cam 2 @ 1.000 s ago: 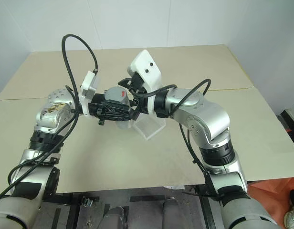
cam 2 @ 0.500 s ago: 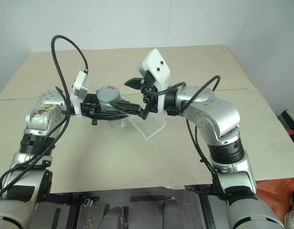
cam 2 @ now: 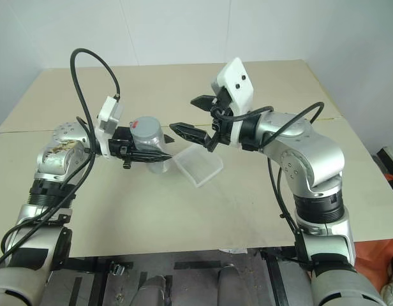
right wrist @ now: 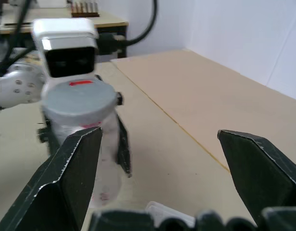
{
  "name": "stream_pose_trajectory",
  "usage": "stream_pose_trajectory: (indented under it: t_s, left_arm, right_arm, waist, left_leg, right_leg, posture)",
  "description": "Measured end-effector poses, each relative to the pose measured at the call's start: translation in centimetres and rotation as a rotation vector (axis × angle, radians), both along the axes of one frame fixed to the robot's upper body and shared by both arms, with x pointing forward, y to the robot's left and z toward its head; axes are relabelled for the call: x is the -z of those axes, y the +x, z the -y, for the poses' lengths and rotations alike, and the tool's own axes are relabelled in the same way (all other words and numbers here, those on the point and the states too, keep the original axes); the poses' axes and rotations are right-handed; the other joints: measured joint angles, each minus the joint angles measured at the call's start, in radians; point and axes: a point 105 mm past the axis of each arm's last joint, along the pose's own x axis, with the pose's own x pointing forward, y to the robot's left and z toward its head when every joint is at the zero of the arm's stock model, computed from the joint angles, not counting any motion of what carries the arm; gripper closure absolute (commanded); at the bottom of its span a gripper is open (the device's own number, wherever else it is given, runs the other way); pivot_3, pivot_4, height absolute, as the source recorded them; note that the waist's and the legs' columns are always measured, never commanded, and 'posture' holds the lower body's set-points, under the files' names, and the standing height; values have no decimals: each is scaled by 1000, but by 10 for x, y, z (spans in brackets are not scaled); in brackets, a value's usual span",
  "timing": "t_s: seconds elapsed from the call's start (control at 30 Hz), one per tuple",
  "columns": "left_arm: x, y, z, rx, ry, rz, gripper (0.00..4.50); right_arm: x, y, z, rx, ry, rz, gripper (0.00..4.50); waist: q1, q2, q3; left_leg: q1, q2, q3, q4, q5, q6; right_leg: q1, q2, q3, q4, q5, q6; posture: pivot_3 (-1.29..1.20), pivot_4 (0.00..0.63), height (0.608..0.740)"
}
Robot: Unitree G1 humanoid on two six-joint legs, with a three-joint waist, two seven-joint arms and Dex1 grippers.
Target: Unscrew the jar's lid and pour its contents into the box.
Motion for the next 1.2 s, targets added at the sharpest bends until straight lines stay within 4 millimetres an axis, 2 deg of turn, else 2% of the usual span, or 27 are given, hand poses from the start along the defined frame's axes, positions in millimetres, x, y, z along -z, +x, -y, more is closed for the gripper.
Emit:
stream_pose_trajectory:
  t_s: [0.17, 0.4, 0.57, 0.73, 1.2]
  left_arm:
    - [0, 4, 4, -1, -17, 1, 2562]
    - [1, 4, 9, 16, -18, 9, 2562]
    - [1, 4, 10, 17, -16, 9, 2562]
    - [1, 4, 9, 16, -14, 12, 2562]
    - [-3, 1, 8, 19, -5, 32, 2562]
  right_arm:
    - [-5, -15, -9, -57, 21, 12, 34]
    - [-3, -15, -36, -71, 8, -1, 34]
    - [-7, -16, -43, -76, 10, 5, 34]
    - [-1, -16, -50, -92, -1, -20, 34]
    - [6, -6, -53, -70, 5, -65, 34]
  waist:
    - [-2, 0, 0]
    - [-1, 0, 0]
    - [-1, 0, 0]
    - [-2, 0, 0]
    - [-1, 0, 0]
  left_leg:
    - [1, 0, 0, 0, 0, 0]
    - [0, 0, 0, 0, 0, 0]
    - [0, 0, 0, 0, 0, 0]
    - [0, 0, 0, 0, 0, 0]
    - [0, 0, 0, 0, 0, 0]
  right_leg:
    - [0, 0, 0, 0, 0, 0]
    - [0, 0, 0, 0, 0, 0]
    - [0, 0, 0, 0, 0, 0]
    - [0, 0, 0, 1, 0, 0]
    - [0, 0, 0, 1, 0, 0]
  posture:
    - [0, 150, 740]
    - [0, 150, 740]
    - [0, 150, 740]
    - [0, 150, 740]
    - [0, 150, 740]
